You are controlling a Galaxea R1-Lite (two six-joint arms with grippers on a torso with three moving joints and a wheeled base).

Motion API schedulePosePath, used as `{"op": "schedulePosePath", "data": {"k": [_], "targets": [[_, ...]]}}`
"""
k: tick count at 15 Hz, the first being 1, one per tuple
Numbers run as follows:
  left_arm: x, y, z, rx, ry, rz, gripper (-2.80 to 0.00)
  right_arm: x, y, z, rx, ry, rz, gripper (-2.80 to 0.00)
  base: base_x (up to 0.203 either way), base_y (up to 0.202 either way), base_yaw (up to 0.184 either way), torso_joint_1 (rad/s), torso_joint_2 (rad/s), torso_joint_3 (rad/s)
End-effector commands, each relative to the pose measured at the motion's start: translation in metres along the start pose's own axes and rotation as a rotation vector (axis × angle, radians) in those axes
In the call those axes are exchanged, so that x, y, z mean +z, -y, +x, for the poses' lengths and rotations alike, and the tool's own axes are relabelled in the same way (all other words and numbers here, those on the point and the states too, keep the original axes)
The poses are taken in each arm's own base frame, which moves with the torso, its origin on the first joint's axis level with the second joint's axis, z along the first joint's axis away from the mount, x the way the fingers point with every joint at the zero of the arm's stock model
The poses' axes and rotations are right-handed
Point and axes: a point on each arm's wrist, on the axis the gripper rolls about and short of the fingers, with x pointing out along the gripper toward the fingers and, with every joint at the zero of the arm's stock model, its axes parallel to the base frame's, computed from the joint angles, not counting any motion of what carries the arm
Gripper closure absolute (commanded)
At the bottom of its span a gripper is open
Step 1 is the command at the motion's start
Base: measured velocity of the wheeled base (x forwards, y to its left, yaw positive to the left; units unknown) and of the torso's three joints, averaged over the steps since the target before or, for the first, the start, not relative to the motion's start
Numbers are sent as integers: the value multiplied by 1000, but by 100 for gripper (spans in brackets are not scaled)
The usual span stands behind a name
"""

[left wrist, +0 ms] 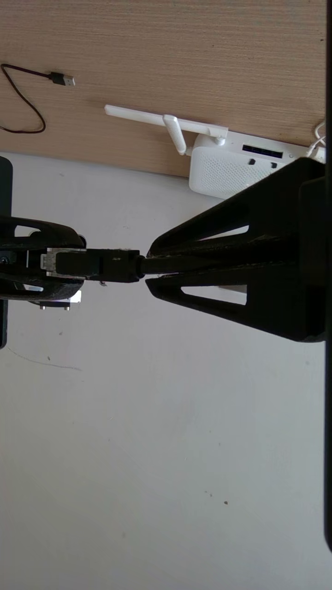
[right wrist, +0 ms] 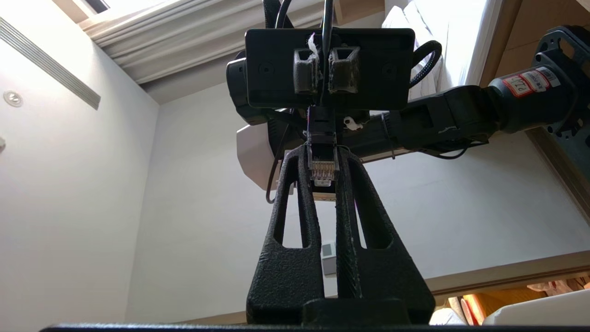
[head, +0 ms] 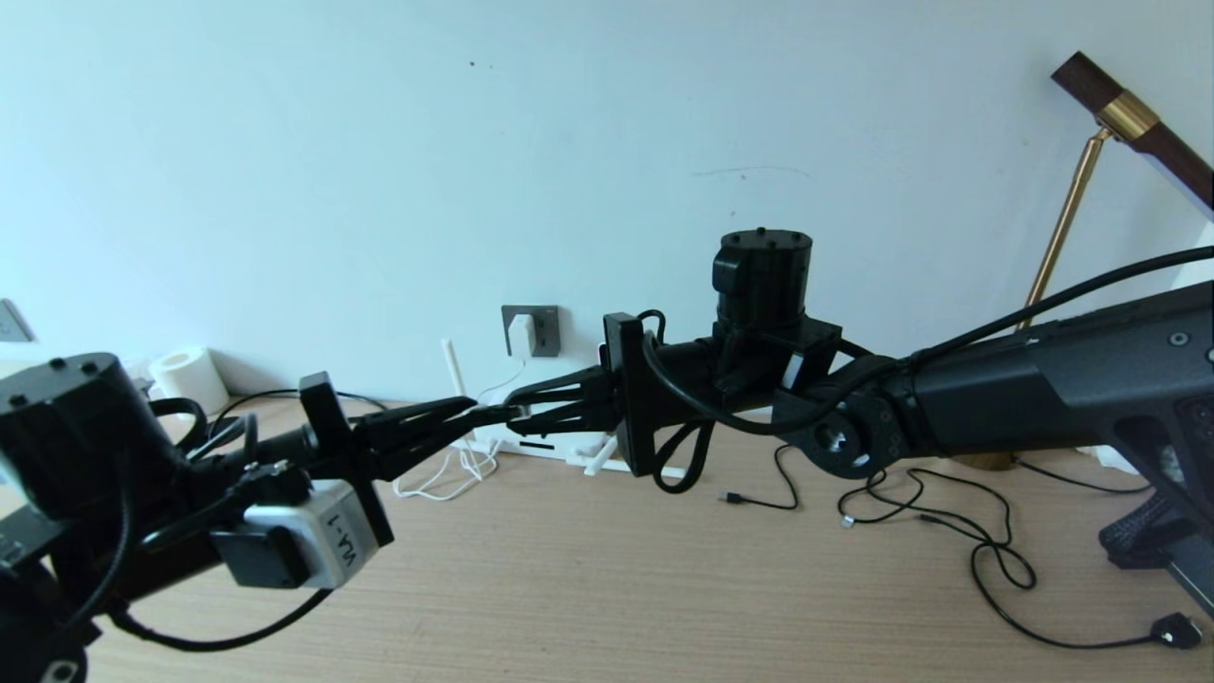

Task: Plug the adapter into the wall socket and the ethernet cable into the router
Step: Hand it to the other hand

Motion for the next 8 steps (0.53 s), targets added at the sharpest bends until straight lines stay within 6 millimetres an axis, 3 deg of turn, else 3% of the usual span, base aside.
{"op": "schedulePosePath", "data": {"k": [1,4,5,8], "targets": [[1,-1,0,7,8,14,0,0,0,0,-1,-8,7,0,0,0,0,0,0,0],[2,-2,-1,7,8,13,0,-1,-1,0,0,-8,5,0,0,0,0,0,0,0],[2,-2,-1,5,10,13,-280,-1,0,0,-1,-8,7,0,0,0,0,0,0,0],[7,-3,0,9,28,19,-280,-1,0,0,-1,-8,8,0,0,0,0,0,0,0]]}}
